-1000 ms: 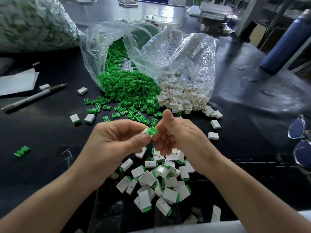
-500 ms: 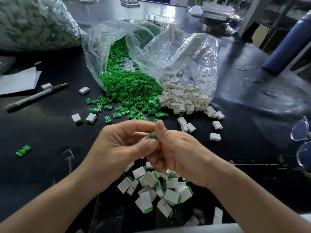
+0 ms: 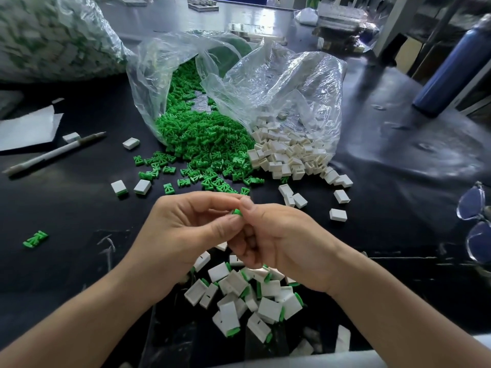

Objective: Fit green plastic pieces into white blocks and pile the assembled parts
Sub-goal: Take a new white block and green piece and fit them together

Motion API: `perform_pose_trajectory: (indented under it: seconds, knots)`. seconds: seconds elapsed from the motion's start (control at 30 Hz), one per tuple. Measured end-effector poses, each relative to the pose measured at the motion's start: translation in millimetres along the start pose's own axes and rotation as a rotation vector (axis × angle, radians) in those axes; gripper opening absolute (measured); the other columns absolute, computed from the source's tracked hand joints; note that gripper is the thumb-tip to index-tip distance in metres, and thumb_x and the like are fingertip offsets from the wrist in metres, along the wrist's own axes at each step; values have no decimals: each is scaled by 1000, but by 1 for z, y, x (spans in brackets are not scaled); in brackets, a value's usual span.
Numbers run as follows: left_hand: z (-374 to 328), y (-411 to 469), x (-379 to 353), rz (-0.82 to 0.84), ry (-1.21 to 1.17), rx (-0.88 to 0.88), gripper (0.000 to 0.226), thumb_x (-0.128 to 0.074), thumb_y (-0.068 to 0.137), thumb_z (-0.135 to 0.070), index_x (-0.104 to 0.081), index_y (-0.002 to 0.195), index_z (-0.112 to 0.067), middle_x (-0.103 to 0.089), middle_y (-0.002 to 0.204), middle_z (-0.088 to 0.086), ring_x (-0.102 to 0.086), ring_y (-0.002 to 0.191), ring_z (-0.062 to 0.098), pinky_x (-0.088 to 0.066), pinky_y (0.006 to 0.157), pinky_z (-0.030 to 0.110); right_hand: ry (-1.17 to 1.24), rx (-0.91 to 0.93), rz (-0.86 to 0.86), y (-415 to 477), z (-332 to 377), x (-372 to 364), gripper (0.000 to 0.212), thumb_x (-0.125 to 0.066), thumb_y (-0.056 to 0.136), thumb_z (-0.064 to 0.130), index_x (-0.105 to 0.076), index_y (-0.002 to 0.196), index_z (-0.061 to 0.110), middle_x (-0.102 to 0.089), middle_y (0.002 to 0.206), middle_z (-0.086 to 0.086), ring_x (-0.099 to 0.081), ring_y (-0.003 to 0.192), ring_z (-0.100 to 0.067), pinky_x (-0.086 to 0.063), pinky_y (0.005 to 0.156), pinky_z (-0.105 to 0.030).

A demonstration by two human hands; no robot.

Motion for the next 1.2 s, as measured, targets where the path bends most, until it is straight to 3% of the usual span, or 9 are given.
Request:
perform_pose_trajectory:
  seconds: [0.23, 0.43, 0.67, 0.8, 0.9, 1.0, 1.07, 1.13, 1.2]
  knots:
    - [2, 0, 2, 52, -46, 78, 24, -61, 69, -13, -75, 88, -8, -68, 63, 16, -65, 55, 25, -53, 56, 26, -66, 12, -18, 0, -2, 2, 42, -41, 75, 47, -51, 83, 7, -51, 60, 4, -44, 56, -8, -37, 52, -17]
    - [8, 1, 6, 14, -65, 141, 25, -59, 67, -8, -74, 87, -4, -68, 66, 19, -65, 58, 25, -55, 59, 26, -145, 29, -30, 2, -2, 4, 47, -41, 77, 47, -53, 92, 4, -52, 60, 6, -46, 54, -7, -38, 53, -17]
    - [6, -1, 4, 26, -40, 94, 22, -59, 70, -8, -74, 85, -4, -65, 65, 24, -62, 55, 28, -55, 57, 29, -224, 42, -59, 1, -1, 3, 43, -37, 75, 50, -52, 78, 10, -54, 61, 4, -47, 55, -8, -35, 54, -26]
    - [6, -1, 3, 10, -29, 99, 20, -60, 69, -9, -73, 84, -6, -65, 66, 23, -63, 55, 25, -54, 56, 27, -268, 71, -103, 1, -3, 3, 37, -37, 76, 48, -49, 73, 13, -51, 60, 7, -46, 52, -6, -36, 52, -22]
    - [7, 0, 2, -14, -52, 121, 18, -61, 66, -8, -73, 79, -12, -69, 69, 17, -66, 55, 23, -53, 54, 22, -274, 84, -136, 2, -5, 4, 32, -36, 82, 45, -52, 68, 21, -48, 61, 7, -44, 52, -6, -36, 51, -19]
    - [6, -1, 1, -8, -36, 93, 18, -60, 68, -6, -74, 78, -10, -67, 66, 22, -66, 54, 26, -54, 54, 24, -271, 100, -141, 2, -5, 3, 32, -35, 90, 39, -56, 69, 25, -46, 61, 7, -42, 53, -7, -34, 51, -23]
    - [5, -1, 0, -11, -33, 60, 18, -59, 69, -5, -75, 75, -10, -66, 64, 22, -66, 53, 26, -54, 54, 25, -303, 112, -137, 2, -4, 2, 34, -36, 91, 38, -65, 85, 21, -44, 62, 8, -40, 55, -7, -34, 51, -22]
    - [5, -2, 0, -25, -37, 40, 16, -64, 65, -3, -76, 72, -12, -67, 63, 20, -66, 53, 26, -54, 53, 25, -363, 117, -136, 3, -4, 3, 41, -32, 97, 31, -58, 115, 4, -41, 65, 7, -38, 57, -6, -35, 52, -18]
    - [6, -2, 0, -25, -51, 30, 16, -70, 60, -8, -76, 74, -12, -68, 66, 20, -67, 56, 28, -55, 55, 26, -415, 130, -151, 3, -3, 5, 42, -29, 99, 27, -52, 123, 1, -40, 67, 5, -37, 60, -6, -35, 55, -18]
Point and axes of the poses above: each hand's wrist, its own y-axis towards the middle knuckle, its own x-axis out of the back of the hand, z = x × y, the point moved 4 cm from there along y, towards the middle knuckle
